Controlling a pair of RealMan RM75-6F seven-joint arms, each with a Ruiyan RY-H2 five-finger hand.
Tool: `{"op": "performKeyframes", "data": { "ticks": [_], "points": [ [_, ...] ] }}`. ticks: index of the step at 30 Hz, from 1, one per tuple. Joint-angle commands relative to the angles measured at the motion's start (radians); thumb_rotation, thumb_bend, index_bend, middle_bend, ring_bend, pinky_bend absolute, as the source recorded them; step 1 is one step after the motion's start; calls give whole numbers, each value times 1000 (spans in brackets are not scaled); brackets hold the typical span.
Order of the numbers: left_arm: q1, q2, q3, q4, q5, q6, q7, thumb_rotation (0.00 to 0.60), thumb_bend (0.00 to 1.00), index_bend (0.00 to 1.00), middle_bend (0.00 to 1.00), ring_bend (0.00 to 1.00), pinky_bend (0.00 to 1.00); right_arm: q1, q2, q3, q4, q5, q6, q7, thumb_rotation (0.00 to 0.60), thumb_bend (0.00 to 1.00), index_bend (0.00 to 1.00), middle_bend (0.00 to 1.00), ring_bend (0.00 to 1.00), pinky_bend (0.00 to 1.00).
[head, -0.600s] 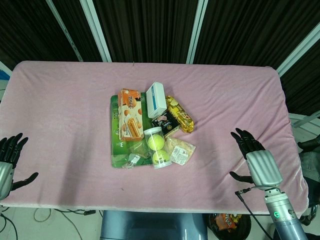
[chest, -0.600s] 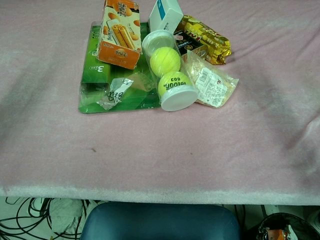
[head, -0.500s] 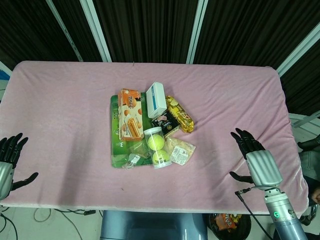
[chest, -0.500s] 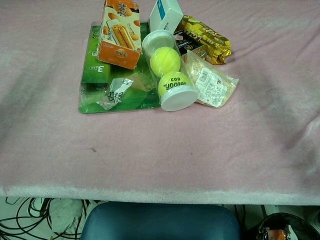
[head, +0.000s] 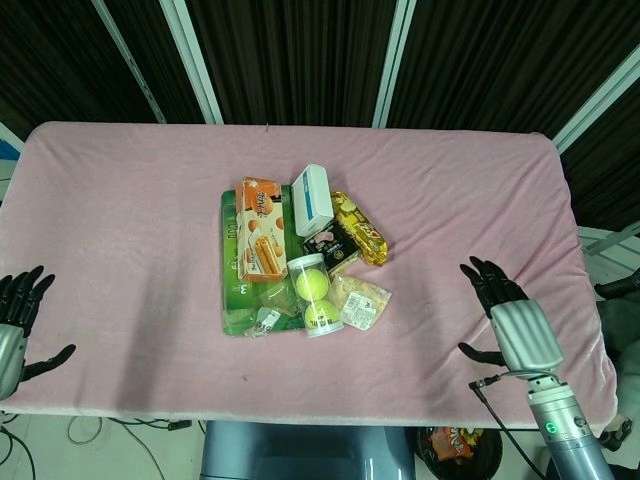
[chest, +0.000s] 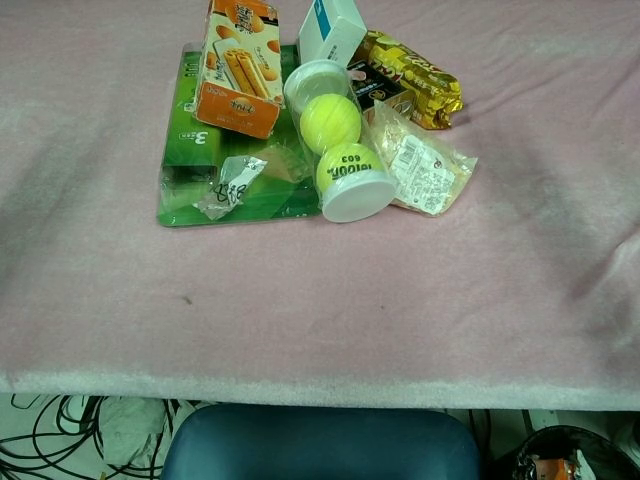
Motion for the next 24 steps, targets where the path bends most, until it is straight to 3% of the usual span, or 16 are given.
{"op": "performKeyframes", "data": {
  "ticks": [1,10,24],
  "points": [
    [0,0,0,0,-1,-2,1,600,0,0,0,0,0,0,-7,5,8,-3,7,2,600,88,0,0,0,221],
    [-2,-2,-2,-1,-13,-11,1,600,0,0,0,0,0,40,-46,19,66,-27,-32,10,600,88,0,0,0,220],
    [-4,-1,-4,-8,-26,-24,-6,600,0,0,0,0,0,287,-208,48,337,-290,-207,81,600,87,0,0,0,219]
  ]
}}
